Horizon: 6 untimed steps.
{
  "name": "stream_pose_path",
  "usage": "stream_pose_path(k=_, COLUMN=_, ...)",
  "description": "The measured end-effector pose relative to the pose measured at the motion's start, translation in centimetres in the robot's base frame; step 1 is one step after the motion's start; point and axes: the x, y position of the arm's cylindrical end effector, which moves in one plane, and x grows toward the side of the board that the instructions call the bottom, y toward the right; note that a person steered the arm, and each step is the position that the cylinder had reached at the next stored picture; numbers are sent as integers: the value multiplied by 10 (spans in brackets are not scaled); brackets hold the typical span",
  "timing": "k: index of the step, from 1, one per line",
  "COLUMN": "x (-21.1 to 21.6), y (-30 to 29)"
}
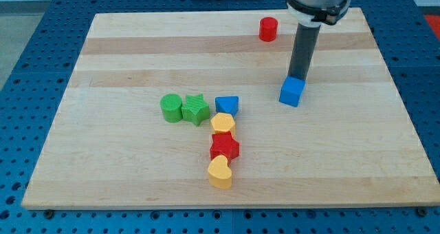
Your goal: Place the blue cube to the right of blue triangle
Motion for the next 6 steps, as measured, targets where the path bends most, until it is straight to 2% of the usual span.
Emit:
stream_pose_path(k=4, x=20, y=0)
stream_pose_path(k=6, x=27, y=22)
